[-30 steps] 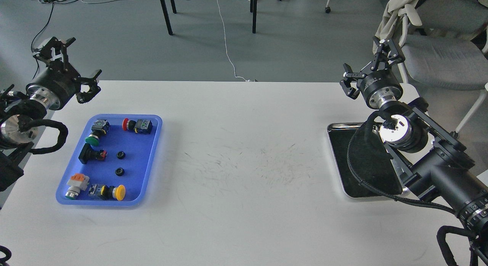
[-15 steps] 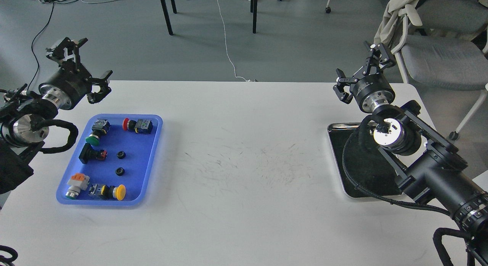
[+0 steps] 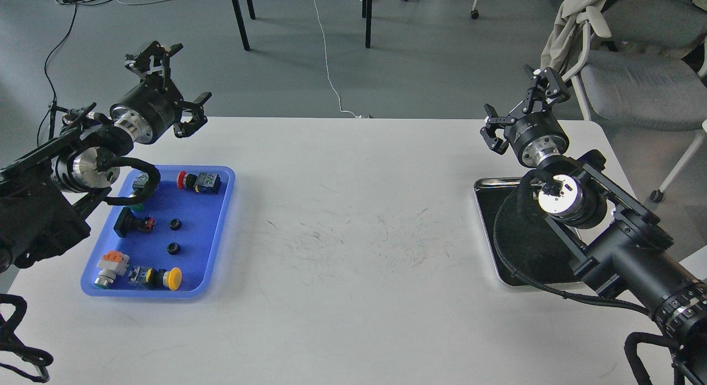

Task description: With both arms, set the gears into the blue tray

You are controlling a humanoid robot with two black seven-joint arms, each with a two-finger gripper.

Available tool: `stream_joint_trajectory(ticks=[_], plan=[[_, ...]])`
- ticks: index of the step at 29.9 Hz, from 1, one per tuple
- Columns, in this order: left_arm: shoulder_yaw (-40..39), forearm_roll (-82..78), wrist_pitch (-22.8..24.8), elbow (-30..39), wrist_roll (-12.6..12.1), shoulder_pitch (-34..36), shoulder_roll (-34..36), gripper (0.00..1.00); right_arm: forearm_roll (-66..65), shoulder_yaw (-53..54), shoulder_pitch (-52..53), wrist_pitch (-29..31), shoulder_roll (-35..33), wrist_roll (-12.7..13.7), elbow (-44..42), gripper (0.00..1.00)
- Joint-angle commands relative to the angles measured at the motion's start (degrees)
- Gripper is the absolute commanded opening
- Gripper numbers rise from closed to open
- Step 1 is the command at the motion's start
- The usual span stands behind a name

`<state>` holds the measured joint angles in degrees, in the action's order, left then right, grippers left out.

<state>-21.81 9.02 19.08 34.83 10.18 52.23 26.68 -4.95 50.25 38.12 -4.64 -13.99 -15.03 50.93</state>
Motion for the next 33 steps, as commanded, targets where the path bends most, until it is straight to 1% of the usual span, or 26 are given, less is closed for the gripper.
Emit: stream_joint_trajectory(ticks=[1,7,17,21,24,26,30,33], plan=[[0.0,-0.1,0.0,-0.5,0.0,0.1,-0.9,0.99,0.0,-0.1,-0.5,0.1,-2.3,0.1,0.6,0.98],[0.0,-0.1,0.1,-1.3,0.1,0.2,-1.0,0.99,0.1,-0.2,-1.7,0.2,-6.0,0.3,1.5,0.98],[-0.1,-0.1,0.3,-2.5,0.0,0.4,-1.1,0.99,0.2,0.3,-2.1,0.2,-7.4,0.3,1.8,0.98],[-0.1,-0.1,0.3,-2.5,-0.7,0.6,-1.3,0.99,0.3,0.2,-2.1,0.4,-7.9,0.6,1.8,0.98],[-0.1,-0.1,0.6,-2.5,-0.8,0.4,-0.8,0.99,0.4,-0.1,-2.2,2.0,-9.0,0.9,1.6,0.98],[0.0,-0.1,1.0,-2.6,-0.9,0.3,-0.3,0.99,1.0,-0.1,-2.4,3.5,-9.5,1.6,1.1,0.98],[0.0,-0.1,1.4,-2.9,-0.9,0.1,-0.2,0.99,1.1,-0.1,-2.6,4.0,-9.4,4.4,0.7,0.98],[0.0,-0.1,1.3,-3.0,-0.9,0.1,-0.2,0.99,1.0,-0.7,-3.2,4.3,-9.5,4.7,1.1,0.98]])
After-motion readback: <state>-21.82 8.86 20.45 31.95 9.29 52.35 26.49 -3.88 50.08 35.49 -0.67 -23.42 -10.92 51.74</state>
